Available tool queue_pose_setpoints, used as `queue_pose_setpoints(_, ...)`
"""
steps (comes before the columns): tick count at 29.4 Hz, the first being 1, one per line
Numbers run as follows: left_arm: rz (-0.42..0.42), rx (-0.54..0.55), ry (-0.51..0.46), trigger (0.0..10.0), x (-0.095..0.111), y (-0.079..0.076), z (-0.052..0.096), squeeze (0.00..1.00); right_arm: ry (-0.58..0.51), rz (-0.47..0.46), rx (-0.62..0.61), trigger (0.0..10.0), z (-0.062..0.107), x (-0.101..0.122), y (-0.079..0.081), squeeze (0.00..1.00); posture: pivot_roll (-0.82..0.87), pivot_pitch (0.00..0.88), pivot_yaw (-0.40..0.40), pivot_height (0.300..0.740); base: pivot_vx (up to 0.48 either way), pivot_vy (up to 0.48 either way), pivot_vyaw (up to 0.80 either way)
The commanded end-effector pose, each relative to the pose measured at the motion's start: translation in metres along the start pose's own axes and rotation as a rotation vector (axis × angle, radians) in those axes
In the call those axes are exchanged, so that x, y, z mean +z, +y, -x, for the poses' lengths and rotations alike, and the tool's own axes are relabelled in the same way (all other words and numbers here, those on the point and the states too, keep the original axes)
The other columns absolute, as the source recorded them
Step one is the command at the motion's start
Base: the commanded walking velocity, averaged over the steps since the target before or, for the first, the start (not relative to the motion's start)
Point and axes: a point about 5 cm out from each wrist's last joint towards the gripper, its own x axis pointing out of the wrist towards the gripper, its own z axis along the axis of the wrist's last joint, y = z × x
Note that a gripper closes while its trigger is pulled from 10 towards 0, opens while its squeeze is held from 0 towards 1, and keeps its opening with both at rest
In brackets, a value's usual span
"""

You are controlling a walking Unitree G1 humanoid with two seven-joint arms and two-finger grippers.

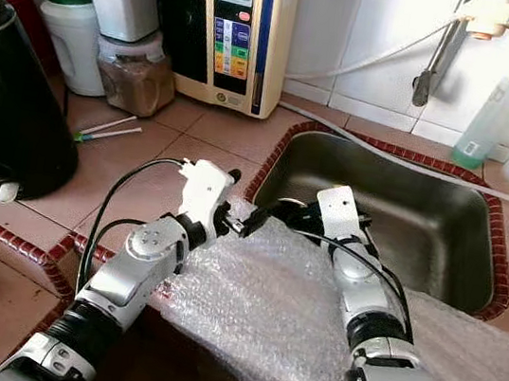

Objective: Kitchen organization

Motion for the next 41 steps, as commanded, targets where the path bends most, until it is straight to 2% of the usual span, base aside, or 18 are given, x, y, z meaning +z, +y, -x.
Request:
queue_pose_setpoints(1, -0.019, 0.012, -0.016, 10.0, 0.006, 0.003, -0.003, 0.00, -0.078, 0.065, 0.036, 10.0, -0.002, 0.013, 0.007, 1.00, 0.03, 0.000, 0.041, 0.740, 0.000, 0.000, 0.00)
queue_pose_setpoints(4, -0.026, 0.018, -0.017, 10.0, 0.006, 0.004, -0.003, 0.00, -0.120, 0.116, 0.039, 10.0, -0.003, 0.019, 0.007, 1.00, 0.03, 0.000, 0.040, 0.740, 0.000, 0.000, 0.00)
queue_pose_setpoints(8, -0.030, 0.020, -0.016, 10.0, 0.005, 0.002, -0.004, 0.00, -0.152, 0.295, 0.106, 10.0, -0.002, 0.023, 0.011, 1.00, 0.03, 0.000, 0.035, 0.740, 0.000, 0.000, 0.00)
queue_pose_setpoints(12, -0.033, 0.022, -0.016, 10.0, 0.005, 0.002, -0.004, 0.00, -0.155, 0.268, 0.096, 10.0, -0.002, 0.023, 0.011, 1.00, 0.03, 0.000, 0.033, 0.740, 0.000, 0.000, 0.00)
queue_pose_setpoints(14, -0.038, 0.023, -0.018, 10.0, 0.004, 0.002, -0.005, 0.00, -0.137, -0.114, 0.026, 10.0, -0.007, 0.027, 0.006, 1.00, 0.03, 0.000, 0.032, 0.740, 0.000, 0.000, 0.00)
queue_pose_setpoints(17, -0.037, 0.023, -0.019, 10.0, 0.005, 0.002, -0.005, 0.00, -0.099, -0.267, 0.029, 10.0, -0.008, 0.024, 0.007, 0.98, 0.03, 0.000, 0.033, 0.740, 0.000, 0.000, 0.00)
queue_pose_setpoints(18, -0.037, 0.023, -0.019, 10.0, 0.005, 0.002, -0.005, 0.00, -0.099, -0.267, 0.029, 10.0, -0.008, 0.024, 0.007, 0.98, 0.03, 0.000, 0.033, 0.740, 0.000, 0.000, 0.00)
queue_pose_setpoints(19, -0.038, 0.023, -0.021, 10.0, 0.005, 0.002, -0.005, 0.00, -0.071, -0.254, 0.058, 10.0, -0.008, 0.020, 0.012, 0.59, 0.03, 0.000, 0.034, 0.740, 0.000, 0.000, 0.00)
queue_pose_setpoints(20, -0.038, 0.023, -0.021, 10.0, 0.005, 0.002, -0.005, 0.00, -0.071, -0.254, 0.058, 10.0, -0.008, 0.020, 0.012, 0.59, 0.03, 0.000, 0.034, 0.740, 0.000, 0.000, 0.00)
queue_pose_setpoints(21, -0.038, 0.021, -0.022, 10.0, 0.005, 0.002, -0.006, 0.00, -0.062, -0.241, 0.081, 10.0, -0.008, 0.018, 0.016, 0.00, 0.03, 0.000, 0.034, 0.740, 0.000, 0.000, 0.00)
queue_pose_setpoints(22, -0.038, 0.021, -0.023, 10.0, 0.005, 0.002, -0.006, 0.00, -0.064, -0.202, 0.086, 10.0, -0.007, 0.018, 0.017, 0.00, 0.03, 0.000, 0.034, 0.740, 0.000, 0.000, 0.00)
queue_pose_setpoints(25, -0.040, 0.021, -0.025, 10.0, 0.006, 0.002, -0.006, 0.00, -0.119, 0.067, 0.118, 10.0, -0.005, 0.022, 0.023, 0.00, 0.03, 0.000, 0.034, 0.740, 0.000, 0.000, 0.00)
queue_pose_setpoints(31, -0.042, 0.026, -0.025, 10.0, 0.006, 0.004, -0.006, 0.00, -0.123, -0.042, 0.084, 10.0, -0.005, 0.023, 0.020, 0.00, 0.03, 0.000, 0.031, 0.740, 0.000, 0.000, 0.00)
queue_pose_setpoints(36, -0.040, 0.026, -0.027, 10.0, 0.006, 0.004, -0.007, 0.00, -0.126, -0.070, 0.073, 10.0, -0.005, 0.023, 0.018, 0.00, 0.03, 0.000, 0.033, 0.740, 0.000, 0.000, 0.00)
queue_pose_setpoints(37, -0.039, 0.031, -0.027, 10.0, 0.007, 0.005, -0.007, 0.00, -0.145, -0.131, 0.043, 10.0, -0.005, 0.025, 0.014, 0.00, 0.03, 0.000, 0.030, 0.740, 0.000, 0.000, 0.00)
queue_pose_setpoints(38, -0.039, 0.031, -0.027, 10.0, 0.007, 0.005, -0.007, 0.00, -0.145, -0.131, 0.043, 10.0, -0.005, 0.025, 0.014, 0.00, 0.03, 0.000, 0.030, 0.740, 0.000, 0.000, 0.00)
queue_pose_setpoints(40, -0.015, 0.064, -0.031, 10.0, 0.008, 0.009, -0.006, 0.00, -0.199, -0.210, -0.011, 10.0, -0.005, 0.033, 0.006, 0.00, 0.03, 0.000, 0.030, 0.740, 0.000, 0.000, 0.00)
queue_pose_setpoints(41, -0.007, 0.138, -0.082, 10.0, 0.015, 0.018, -0.004, 0.00, -0.277, -0.248, -0.070, 10.0, -0.002, 0.044, -0.003, 0.00, 0.03, 0.000, 0.027, 0.740, 0.000, 0.000, 0.00)
